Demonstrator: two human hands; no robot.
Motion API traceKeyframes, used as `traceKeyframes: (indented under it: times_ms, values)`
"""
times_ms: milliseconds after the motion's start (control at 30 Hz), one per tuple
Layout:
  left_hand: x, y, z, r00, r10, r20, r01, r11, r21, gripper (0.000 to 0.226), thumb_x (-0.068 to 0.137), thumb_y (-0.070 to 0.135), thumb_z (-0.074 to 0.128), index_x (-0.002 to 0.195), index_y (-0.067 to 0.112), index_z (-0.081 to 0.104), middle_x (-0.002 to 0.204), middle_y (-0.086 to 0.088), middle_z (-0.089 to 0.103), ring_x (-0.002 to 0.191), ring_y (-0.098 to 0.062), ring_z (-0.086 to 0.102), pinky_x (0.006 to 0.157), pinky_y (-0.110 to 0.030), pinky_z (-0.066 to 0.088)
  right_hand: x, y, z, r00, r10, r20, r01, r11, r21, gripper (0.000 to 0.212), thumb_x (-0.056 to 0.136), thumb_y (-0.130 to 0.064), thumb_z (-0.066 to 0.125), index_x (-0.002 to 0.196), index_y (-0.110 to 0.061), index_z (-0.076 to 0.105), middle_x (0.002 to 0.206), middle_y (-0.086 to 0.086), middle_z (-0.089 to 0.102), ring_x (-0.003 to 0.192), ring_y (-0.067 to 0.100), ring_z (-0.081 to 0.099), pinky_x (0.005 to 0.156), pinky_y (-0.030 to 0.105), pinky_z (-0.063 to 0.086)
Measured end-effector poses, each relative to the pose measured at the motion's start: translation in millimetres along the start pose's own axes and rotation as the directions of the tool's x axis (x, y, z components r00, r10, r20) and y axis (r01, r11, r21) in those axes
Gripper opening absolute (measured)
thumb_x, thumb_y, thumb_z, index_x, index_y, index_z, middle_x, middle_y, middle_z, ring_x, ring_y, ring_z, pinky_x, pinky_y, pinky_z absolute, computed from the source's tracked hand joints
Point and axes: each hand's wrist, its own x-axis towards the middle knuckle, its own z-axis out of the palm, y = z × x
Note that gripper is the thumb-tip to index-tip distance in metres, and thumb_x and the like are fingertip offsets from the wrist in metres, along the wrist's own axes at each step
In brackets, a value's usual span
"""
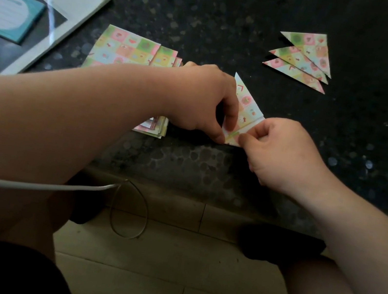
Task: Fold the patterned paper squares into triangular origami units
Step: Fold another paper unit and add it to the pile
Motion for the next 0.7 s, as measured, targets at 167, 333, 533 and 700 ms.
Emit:
traceKeyframes:
  times_ms: [167, 333, 533, 700]
  values:
    - [0.3, 2.5, 0.4, 1.0, -0.004, -0.001, 0.004, 1.0, 0.019, 0.023, 0.078, 0.057, 0.077, 0.096, 0.043, 0.072, 0.117, 0.016, 0.055, 0.118, -0.015, 0.047, 0.096, -0.036, 0.032, -0.2, 1.0, 0.5, 1.0, -0.011, -0.006, 0.011, 1.0, 0.0, 0.025, 0.098, -0.031, 0.066, 0.075, -0.022, 0.072, 0.065, -0.004, 0.069, 0.062, 0.011, 0.065, 0.061, 0.028, 0.049]
    - [0.8, 3.5, 0.3, 1.0, -0.015, 0.002, 0.015, 1.0, 0.019, 0.022, 0.078, 0.057, 0.078, 0.094, 0.043, 0.072, 0.116, 0.016, 0.055, 0.117, -0.015, 0.047, 0.095, -0.036, 0.031, 1.2, 1.8, 0.6, 1.0, -0.012, -0.015, 0.012, 1.0, -0.009, 0.027, 0.097, -0.031, 0.067, 0.072, -0.021, 0.072, 0.062, -0.005, 0.067, 0.061, 0.01, 0.064, 0.059, 0.027, 0.046]
    - [1.7, 4.5, 0.7, 1.0, -0.019, 0.005, 0.019, 1.0, 0.011, 0.02, 0.078, 0.058, 0.077, 0.091, 0.044, 0.069, 0.115, 0.017, 0.056, 0.118, -0.015, 0.045, 0.095, -0.036, 0.032, 1.4, 2.3, 0.1, 1.0, -0.017, -0.011, 0.017, 1.0, -0.024, 0.027, 0.097, -0.032, 0.066, 0.073, -0.021, 0.072, 0.062, -0.005, 0.067, 0.06, 0.009, 0.064, 0.056, 0.026, 0.043]
    - [1.7, 4.1, 1.8, 1.0, -0.021, -0.013, 0.021, 1.0, 0.016, 0.021, 0.078, 0.058, 0.078, 0.091, 0.043, 0.071, 0.114, 0.016, 0.057, 0.117, -0.014, 0.046, 0.096, -0.037, 0.032, 1.5, 2.4, 0.3, 1.0, -0.021, -0.007, 0.021, 0.999, -0.036, 0.028, 0.097, -0.033, 0.066, 0.073, -0.021, 0.072, 0.063, -0.005, 0.067, 0.06, 0.01, 0.064, 0.056, 0.025, 0.043]
